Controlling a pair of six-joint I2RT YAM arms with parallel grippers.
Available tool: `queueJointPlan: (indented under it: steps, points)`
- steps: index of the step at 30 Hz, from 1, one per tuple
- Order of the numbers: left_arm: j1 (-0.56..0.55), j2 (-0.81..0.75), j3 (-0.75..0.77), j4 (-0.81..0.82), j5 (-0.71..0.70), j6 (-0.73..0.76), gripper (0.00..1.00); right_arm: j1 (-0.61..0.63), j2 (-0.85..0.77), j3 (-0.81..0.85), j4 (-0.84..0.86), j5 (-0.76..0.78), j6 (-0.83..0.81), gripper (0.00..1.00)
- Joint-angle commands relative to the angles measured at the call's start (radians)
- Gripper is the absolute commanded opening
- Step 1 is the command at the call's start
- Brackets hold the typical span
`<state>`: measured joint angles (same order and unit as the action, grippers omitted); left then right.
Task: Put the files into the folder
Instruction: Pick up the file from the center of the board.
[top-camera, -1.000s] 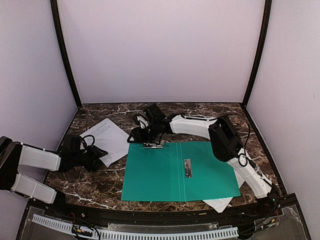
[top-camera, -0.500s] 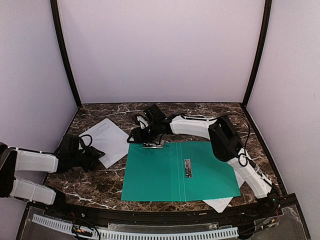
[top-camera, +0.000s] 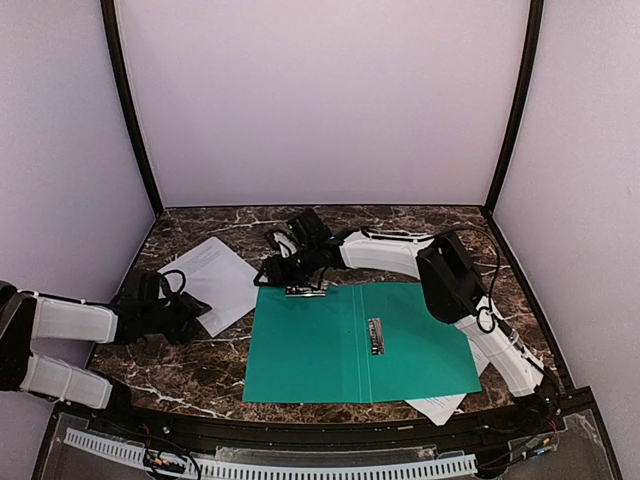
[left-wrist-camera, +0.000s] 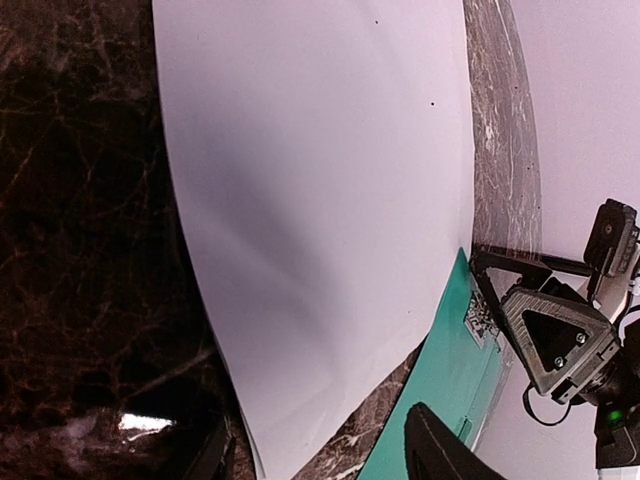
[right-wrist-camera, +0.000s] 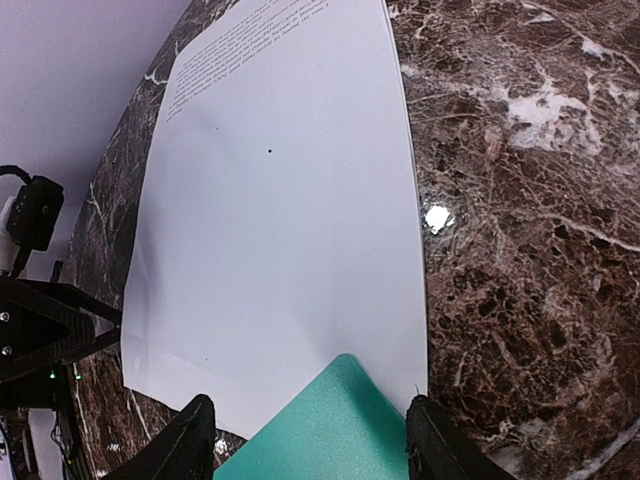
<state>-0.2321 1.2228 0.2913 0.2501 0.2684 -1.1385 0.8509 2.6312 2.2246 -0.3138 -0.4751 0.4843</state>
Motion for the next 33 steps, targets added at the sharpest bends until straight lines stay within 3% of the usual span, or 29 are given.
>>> queueJointPlan:
  steps: [1, 6, 16, 25, 33]
  points:
    - [-0.002, 0.074, -0.026, -0.029, -0.001, -0.035, 0.58, 0.017, 0.006, -0.025, -0.03, -0.011, 0.008, 0.63]
    - [-0.002, 0.111, -0.041, 0.049, 0.019, -0.066, 0.55, 0.017, 0.006, -0.028, -0.03, -0.013, 0.01, 0.63]
    - [-0.001, 0.038, -0.05, 0.108, -0.002, -0.06, 0.51, 0.019, 0.007, -0.028, -0.028, -0.016, 0.012, 0.62]
    - [-0.001, 0.064, -0.038, 0.191, 0.017, -0.034, 0.35, 0.019, 0.003, -0.037, -0.028, -0.017, 0.008, 0.62]
    - [-0.001, 0.063, -0.026, 0.209, 0.03, -0.033, 0.3, 0.019, 0.0, -0.042, -0.03, -0.014, 0.008, 0.62]
